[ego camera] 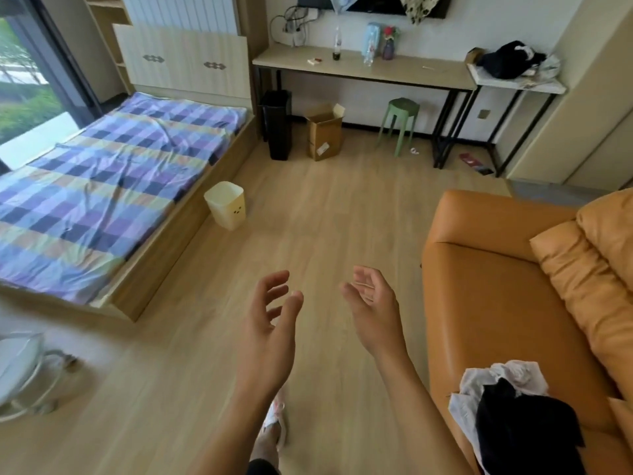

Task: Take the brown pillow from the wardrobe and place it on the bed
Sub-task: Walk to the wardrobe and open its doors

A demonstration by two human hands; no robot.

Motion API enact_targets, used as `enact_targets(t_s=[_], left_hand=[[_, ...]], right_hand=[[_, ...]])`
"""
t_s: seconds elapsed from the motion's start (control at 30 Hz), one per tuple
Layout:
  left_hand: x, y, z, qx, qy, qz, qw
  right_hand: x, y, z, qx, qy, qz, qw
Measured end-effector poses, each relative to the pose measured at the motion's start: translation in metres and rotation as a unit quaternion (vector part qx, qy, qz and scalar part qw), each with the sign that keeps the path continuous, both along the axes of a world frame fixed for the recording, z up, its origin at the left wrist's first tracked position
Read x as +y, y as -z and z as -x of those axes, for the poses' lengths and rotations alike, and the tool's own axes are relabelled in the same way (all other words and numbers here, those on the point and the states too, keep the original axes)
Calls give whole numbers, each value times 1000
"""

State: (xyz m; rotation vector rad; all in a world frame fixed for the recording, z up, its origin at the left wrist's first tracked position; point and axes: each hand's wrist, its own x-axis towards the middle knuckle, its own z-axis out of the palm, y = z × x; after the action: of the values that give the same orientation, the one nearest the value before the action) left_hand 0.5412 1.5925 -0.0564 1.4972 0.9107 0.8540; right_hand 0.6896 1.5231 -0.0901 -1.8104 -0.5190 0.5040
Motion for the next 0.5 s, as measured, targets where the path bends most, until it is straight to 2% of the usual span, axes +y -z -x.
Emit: enact_targets(t_s=[0.23, 0.5], left_hand=[[132, -7, -134, -8, 64, 0, 998], [241, -21, -288, 2, 167, 1, 986]], right_hand=[[114, -2, -113, -30, 18, 32, 999], [195, -15, -248, -23, 110, 18, 993]])
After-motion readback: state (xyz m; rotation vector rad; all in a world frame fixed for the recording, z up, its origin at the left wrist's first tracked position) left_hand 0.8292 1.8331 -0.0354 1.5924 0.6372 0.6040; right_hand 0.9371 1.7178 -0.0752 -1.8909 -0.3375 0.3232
